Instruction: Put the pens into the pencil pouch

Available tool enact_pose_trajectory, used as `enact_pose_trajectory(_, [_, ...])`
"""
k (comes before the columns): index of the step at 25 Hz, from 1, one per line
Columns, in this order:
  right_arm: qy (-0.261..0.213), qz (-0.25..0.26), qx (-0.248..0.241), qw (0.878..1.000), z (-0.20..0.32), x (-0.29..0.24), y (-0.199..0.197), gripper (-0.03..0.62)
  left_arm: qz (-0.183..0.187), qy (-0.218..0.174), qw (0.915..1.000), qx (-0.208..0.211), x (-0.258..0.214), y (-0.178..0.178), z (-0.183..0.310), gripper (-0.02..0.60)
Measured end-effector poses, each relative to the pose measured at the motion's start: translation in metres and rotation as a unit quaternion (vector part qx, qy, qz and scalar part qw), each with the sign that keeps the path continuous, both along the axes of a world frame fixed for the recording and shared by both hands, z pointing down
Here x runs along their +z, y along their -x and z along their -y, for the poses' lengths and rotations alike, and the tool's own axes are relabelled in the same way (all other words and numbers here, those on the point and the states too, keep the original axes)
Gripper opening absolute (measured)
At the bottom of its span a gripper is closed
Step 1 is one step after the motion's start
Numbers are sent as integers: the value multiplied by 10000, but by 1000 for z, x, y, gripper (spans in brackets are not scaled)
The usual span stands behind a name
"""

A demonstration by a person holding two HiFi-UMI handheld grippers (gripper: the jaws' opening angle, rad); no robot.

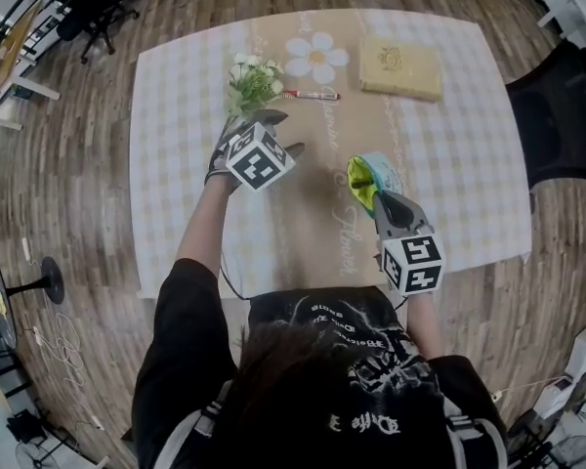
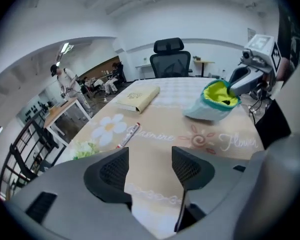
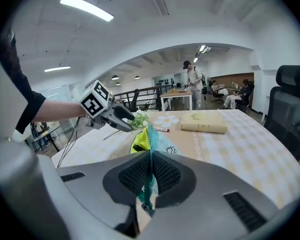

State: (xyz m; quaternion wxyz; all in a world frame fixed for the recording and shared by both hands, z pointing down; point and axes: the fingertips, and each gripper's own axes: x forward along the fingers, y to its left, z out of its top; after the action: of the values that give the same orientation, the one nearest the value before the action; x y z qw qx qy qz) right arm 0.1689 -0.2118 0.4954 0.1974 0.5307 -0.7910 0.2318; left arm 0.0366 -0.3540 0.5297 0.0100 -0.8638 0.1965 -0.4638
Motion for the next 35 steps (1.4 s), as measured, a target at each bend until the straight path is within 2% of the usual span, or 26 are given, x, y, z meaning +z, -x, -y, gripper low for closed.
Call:
enact_pose_trajectory(2, [20, 81, -16, 10000, 4, 2, 2, 21, 213, -225, 9993, 226, 2, -1, 24, 287])
enact_pose_trajectory(4, [31, 162, -23, 9999, 9, 4, 2, 21, 414, -351, 9976, 423, 6, -4, 49, 232])
enact_pose_trajectory(5, [36, 180, -17, 9998, 11, 5, 0, 21, 544, -359, 9965, 525, 9, -6, 60, 230])
enact_pose_trajectory(11, [92, 203, 60, 9997, 23, 7, -7, 21, 1417, -297, 9814, 1261, 38, -15, 110, 230])
enact_pose_trajectory(14, [212, 239, -16, 9995, 26, 11, -10, 21, 1730, -86, 9730, 1524, 63, -16, 123, 179])
enact_pose_trajectory(16, [259, 252, -48, 9993, 30, 12, -13, 23, 1905, -44, 9678, 1648, 76, -15, 134, 176])
enact_pose_trajectory(25, [323, 290, -25, 9991, 48, 20, -20, 23, 2247, 667, 9552, 1807, 106, -9, 159, 194])
enact_pose_trajectory(26, [327, 301, -24, 9990, 49, 21, -20, 23, 2304, 790, 9525, 1830, 108, -9, 157, 185])
enact_pose_trajectory(28, [312, 308, -44, 9990, 51, 21, -18, 23, 2471, 981, 9432, 1991, 109, -8, 151, 120])
enact_pose_trajectory(29, [300, 311, -58, 9991, 52, 21, -18, 23, 2556, 1007, 9383, 2102, 109, -8, 148, 93])
enact_pose_trajectory(31, [294, 331, -75, 9990, 51, 21, -17, 23, 2664, 966, 9325, 2238, 109, -9, 145, 80])
enact_pose_trajectory(35, [260, 408, -64, 9988, 47, 19, -17, 23, 2673, 799, 9345, 2211, 105, -9, 144, 79])
